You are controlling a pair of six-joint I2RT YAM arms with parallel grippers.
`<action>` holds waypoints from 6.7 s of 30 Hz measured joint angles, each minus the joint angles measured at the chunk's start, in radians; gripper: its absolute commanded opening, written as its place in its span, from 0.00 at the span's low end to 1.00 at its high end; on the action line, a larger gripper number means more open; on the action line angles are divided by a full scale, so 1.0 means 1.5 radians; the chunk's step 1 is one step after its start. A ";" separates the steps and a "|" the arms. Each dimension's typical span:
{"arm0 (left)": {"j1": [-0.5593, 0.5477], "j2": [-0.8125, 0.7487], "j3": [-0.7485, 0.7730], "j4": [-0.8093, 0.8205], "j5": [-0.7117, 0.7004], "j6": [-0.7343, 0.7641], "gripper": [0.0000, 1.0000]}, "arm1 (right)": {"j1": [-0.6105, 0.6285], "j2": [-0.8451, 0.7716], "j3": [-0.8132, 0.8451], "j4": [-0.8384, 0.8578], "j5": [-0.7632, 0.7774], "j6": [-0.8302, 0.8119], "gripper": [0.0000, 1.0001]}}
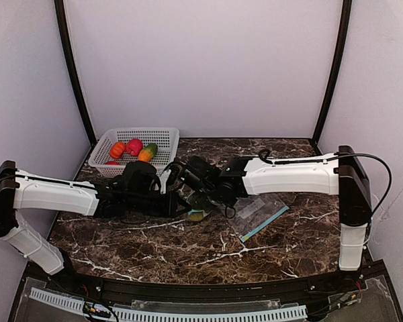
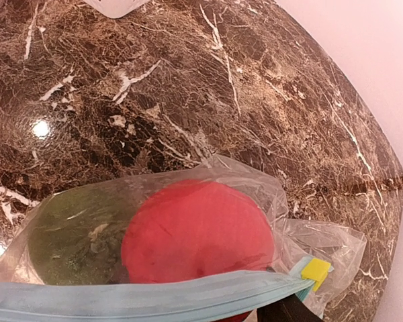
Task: Place the food in the zip-top bag and seal the zipper
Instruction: Adjust the fake vegetable in the zipper food storage bag, then adjust the zipper food storage bag at the center of the board, then pass from the right arm to the left, then pass from the left arm to the right
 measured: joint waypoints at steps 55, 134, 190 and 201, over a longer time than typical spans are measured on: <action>0.009 -0.010 -0.028 0.081 0.159 0.040 0.01 | -0.195 -0.138 -0.173 0.148 -0.644 -0.189 0.99; 0.005 -0.005 -0.111 0.276 0.454 0.015 0.01 | -0.079 -0.309 -0.349 0.142 -0.528 0.058 0.02; -0.063 0.044 0.127 -0.232 0.017 0.437 0.01 | -0.127 -0.346 -0.311 0.034 -0.640 -0.008 0.50; -0.018 0.068 0.117 -0.206 0.075 0.380 0.01 | -0.132 -0.483 -0.479 0.146 -0.639 -0.028 0.38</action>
